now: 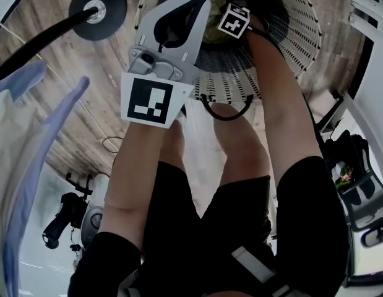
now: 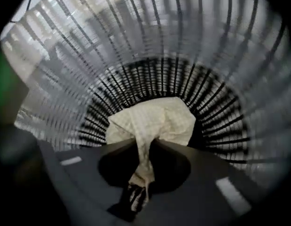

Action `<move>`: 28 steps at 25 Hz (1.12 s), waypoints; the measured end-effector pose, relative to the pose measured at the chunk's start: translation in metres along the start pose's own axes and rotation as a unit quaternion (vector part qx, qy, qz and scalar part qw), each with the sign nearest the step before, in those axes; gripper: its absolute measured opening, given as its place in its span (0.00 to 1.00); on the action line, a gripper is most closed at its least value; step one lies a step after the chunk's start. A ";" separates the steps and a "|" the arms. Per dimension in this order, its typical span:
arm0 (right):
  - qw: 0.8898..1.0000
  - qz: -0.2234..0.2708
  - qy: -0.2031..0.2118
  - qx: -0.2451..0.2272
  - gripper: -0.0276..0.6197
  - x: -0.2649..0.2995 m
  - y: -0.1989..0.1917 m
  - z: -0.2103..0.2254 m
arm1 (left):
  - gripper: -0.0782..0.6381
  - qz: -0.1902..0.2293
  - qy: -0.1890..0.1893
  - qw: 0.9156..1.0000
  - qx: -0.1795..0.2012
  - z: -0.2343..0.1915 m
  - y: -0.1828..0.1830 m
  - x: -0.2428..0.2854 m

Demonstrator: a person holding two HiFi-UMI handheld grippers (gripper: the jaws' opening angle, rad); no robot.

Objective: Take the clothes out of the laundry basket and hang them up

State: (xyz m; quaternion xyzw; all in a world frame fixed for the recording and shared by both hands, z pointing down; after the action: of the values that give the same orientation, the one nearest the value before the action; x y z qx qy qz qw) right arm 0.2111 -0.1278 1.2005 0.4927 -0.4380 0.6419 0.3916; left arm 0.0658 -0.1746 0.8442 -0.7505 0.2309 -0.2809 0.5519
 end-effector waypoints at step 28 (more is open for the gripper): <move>0.998 0.031 -0.048 0.008 0.12 -0.509 0.123 -0.083 | 0.11 0.032 0.006 0.997 0.069 0.096 0.360 -0.138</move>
State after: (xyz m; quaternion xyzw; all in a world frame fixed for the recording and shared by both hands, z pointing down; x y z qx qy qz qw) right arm 0.1782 -0.1233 0.6719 0.5121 -0.4660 0.6331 0.3461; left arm 0.0161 -0.1196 0.4541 -0.7008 0.2387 -0.2829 0.6098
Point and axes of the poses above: the fingertips, and each gripper's own axes: x forward along the fingers, z to its right, y out of its top, the point moved 6 cm from there along -x, backward along the fingers, and after that the axes turned 8 degrees about -y, right-handed, at the moved point
